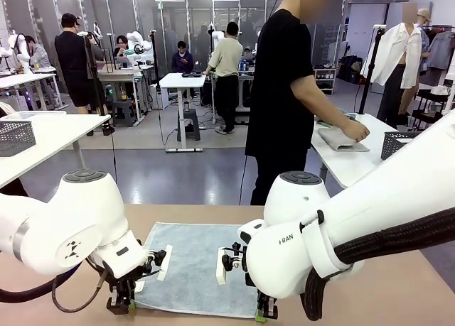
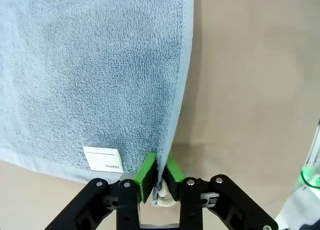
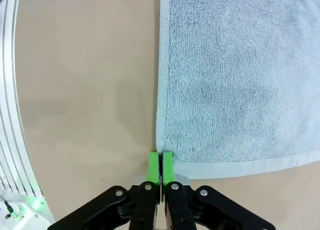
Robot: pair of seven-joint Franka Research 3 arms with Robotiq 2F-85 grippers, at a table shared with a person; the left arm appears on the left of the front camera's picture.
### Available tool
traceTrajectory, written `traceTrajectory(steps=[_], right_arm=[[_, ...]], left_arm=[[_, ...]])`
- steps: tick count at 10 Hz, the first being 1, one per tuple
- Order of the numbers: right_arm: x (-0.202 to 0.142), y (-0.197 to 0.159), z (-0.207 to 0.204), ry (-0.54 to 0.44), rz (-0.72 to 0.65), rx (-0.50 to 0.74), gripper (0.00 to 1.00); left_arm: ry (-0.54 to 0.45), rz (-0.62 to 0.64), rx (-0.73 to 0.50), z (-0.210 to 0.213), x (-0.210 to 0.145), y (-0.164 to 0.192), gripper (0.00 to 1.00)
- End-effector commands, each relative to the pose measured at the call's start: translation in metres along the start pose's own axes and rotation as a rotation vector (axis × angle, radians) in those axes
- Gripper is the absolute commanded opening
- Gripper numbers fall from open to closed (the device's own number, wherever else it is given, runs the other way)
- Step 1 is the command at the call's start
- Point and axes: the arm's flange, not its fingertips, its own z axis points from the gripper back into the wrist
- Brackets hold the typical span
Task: Fold the towels and place them in the basket.
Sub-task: When a person lays out a Towel with hook on the table, fold it in half twice.
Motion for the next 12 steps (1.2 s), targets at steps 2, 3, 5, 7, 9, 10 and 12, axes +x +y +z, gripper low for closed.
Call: traceTrajectory(steps=[2,3,5,7,9,10,12], right_arm=[[-0.015,0.032,0.015,0.021,0.019,-0.03,0.0],[-0.015,0.038,0.032,0.013,0.022,-0.066,0.0],[-0.014,0.05,0.066,0.013,0.018,-0.121,0.0],[-0.013,0.054,0.082,0.038,0.03,-0.148,0.0],[-0.012,0.065,0.096,0.033,0.039,-0.184,0.0],[-0.008,0.078,0.104,0.031,0.05,-0.191,0.0],[0.001,0.078,0.113,0.033,0.054,-0.225,0.0]], left_arm=[[-0.033,0.037,-0.018,0.013,-0.03,-0.061,0.0],[-0.045,0.052,-0.008,0.028,-0.028,-0.067,0.0],[-0.06,0.073,0.042,0.062,-0.027,-0.079,0.0],[-0.059,0.088,0.069,0.085,-0.024,-0.085,0.0],[-0.064,0.092,0.077,0.1,-0.017,-0.098,0.0],[-0.066,0.076,0.098,0.109,-0.012,-0.108,0.0],[-0.049,0.073,0.107,0.116,-0.006,-0.101,0.0]])
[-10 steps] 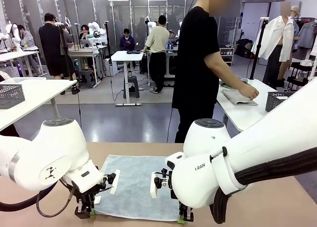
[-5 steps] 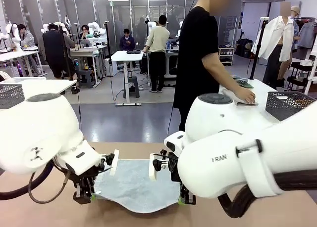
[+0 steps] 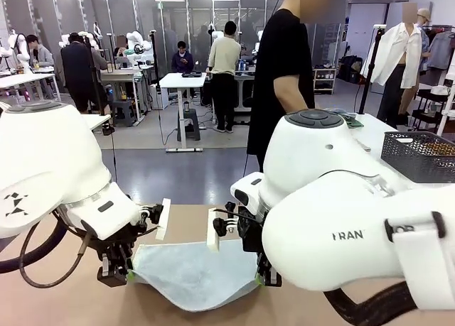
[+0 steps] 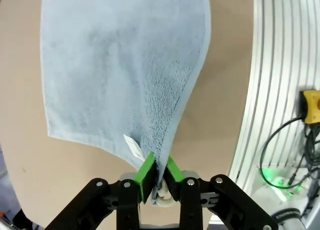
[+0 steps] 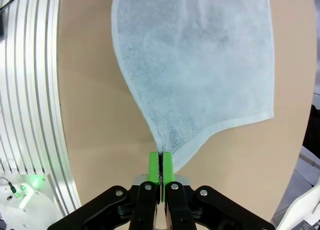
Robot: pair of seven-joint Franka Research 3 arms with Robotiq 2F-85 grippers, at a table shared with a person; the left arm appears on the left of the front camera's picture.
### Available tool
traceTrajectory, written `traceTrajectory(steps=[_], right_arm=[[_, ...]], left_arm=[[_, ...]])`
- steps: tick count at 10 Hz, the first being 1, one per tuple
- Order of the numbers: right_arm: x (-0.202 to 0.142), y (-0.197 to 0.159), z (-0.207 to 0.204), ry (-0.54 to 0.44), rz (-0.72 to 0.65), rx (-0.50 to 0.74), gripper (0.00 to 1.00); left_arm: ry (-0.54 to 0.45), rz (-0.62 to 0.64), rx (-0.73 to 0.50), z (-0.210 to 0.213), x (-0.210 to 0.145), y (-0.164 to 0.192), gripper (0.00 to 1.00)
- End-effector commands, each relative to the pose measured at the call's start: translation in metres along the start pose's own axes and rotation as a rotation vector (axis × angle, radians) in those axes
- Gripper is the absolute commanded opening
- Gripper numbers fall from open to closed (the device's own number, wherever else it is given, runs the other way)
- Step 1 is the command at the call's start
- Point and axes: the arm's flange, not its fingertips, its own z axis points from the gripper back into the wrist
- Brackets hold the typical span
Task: Fold the towels and place them in the basket.
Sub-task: When a person lays out a Towel with hook on the table, fold it in half twice.
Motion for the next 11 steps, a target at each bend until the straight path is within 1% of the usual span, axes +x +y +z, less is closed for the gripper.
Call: traceTrajectory(steps=[1,2,4,6,8,9,11], right_arm=[[-0.023,0.018,-0.013,0.025,-0.024,-0.023,0.0],[-0.02,0.002,-0.017,0.028,-0.034,-0.023,0.0],[-0.02,-0.03,-0.032,0.054,-0.043,-0.026,0.0],[-0.023,-0.06,-0.052,0.049,-0.058,-0.022,0.0],[-0.021,-0.077,-0.068,0.027,-0.054,-0.039,0.0],[-0.021,-0.083,-0.073,0.017,-0.058,-0.041,0.0],[-0.022,-0.096,-0.082,0.031,-0.075,-0.054,0.0]], left_arm=[[0.038,0.019,0.009,-0.022,-0.037,-0.029,0.0],[0.055,0.038,-0.008,-0.023,-0.035,-0.009,0.0],[0.098,0.027,-0.008,-0.03,-0.033,0.026,0.0],[0.125,-0.06,-0.001,-0.04,-0.029,0.052,0.0],[0.115,-0.103,-0.02,-0.054,-0.025,0.072,0.0],[0.11,-0.098,-0.018,-0.06,-0.022,0.083,0.0],[0.11,-0.087,0.003,-0.071,-0.02,0.105,0.0]])
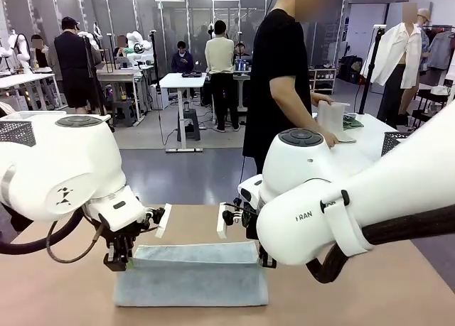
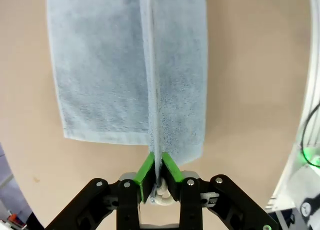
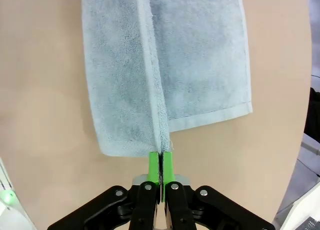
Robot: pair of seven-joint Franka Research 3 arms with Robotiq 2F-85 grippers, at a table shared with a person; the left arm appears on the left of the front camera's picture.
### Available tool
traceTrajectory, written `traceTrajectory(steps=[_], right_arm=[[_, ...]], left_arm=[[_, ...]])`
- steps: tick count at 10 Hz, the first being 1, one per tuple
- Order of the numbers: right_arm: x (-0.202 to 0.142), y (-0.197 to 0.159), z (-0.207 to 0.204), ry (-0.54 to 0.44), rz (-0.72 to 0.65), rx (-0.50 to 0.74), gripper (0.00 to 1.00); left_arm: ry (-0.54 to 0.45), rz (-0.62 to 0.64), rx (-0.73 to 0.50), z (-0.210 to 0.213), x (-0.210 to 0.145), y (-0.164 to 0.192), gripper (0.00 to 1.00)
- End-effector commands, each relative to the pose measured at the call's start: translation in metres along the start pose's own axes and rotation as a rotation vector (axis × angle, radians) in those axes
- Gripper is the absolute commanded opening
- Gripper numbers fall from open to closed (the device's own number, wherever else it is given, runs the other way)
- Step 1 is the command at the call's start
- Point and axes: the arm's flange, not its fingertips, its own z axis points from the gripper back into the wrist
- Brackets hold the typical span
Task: Fold the towels and place them in the basket.
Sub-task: When a person lays out a Towel with hook on the table, fold it in half twice.
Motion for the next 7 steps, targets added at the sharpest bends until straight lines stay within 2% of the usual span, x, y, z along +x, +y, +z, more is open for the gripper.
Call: traceTrajectory(steps=[1,4,7], right_arm=[[0.002,-0.013,-0.006,0.016,0.009,-0.034,0.0],[0.005,-0.023,-0.013,-0.012,0.003,-0.029,0.0],[0.002,-0.02,-0.008,-0.006,-0.002,-0.023,0.0]], left_arm=[[0.017,0.0,0.035,-0.01,0.0,0.025,0.0],[-0.005,0.015,0.022,-0.018,0.0,0.041,0.0],[-0.006,0.031,0.012,-0.013,-0.001,0.031,0.0]])
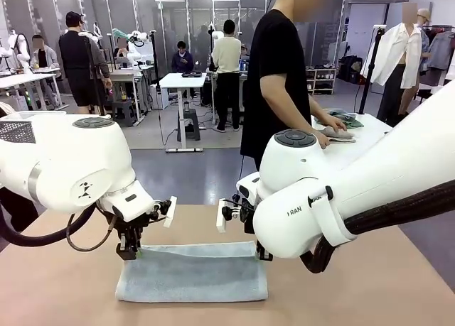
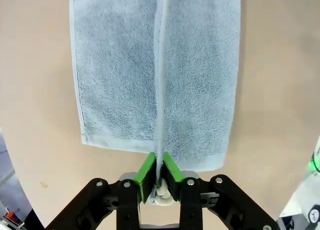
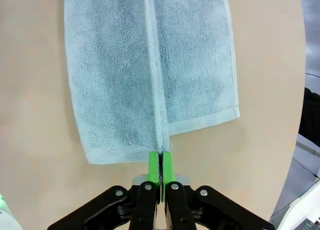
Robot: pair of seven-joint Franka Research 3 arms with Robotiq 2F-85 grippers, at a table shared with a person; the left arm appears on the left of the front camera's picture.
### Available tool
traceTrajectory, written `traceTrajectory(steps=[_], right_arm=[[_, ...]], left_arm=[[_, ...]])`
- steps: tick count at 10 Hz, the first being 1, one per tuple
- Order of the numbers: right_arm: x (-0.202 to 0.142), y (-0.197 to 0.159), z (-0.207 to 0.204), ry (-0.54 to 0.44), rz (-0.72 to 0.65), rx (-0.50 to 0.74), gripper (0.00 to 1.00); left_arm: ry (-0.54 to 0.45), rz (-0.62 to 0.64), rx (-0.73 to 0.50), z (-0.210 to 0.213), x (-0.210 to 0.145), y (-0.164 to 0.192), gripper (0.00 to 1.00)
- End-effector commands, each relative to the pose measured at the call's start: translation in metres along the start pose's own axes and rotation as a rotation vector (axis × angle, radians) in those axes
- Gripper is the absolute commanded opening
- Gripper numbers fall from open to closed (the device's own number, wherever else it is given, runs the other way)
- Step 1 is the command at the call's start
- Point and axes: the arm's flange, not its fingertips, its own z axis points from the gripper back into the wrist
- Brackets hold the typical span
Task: Fold the towels and place them in the basket.
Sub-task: When a person lays out a Towel with hook on the table, fold it in half twice.
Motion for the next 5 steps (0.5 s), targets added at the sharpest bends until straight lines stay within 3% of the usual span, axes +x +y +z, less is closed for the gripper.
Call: traceTrajectory(steps=[1,2,3,5], right_arm=[[-0.002,-0.001,0.004,-0.002,-0.002,-0.006,0.0],[-0.002,-0.001,0.004,-0.002,-0.002,-0.006,0.0],[0.0,0.0,0.0,0.0,0.001,0.0,0.03],[0.013,-0.026,-0.009,-0.061,0.025,-0.04,0.03]], left_arm=[[-0.002,0.002,0.001,0.003,-0.004,-0.003,0.0],[-0.002,0.002,0.001,0.003,-0.004,-0.003,0.0],[0.0,-0.001,0.001,0.0,0.0,0.0,0.09],[-0.101,-0.062,-0.025,-0.011,-0.002,0.021,0.09]])
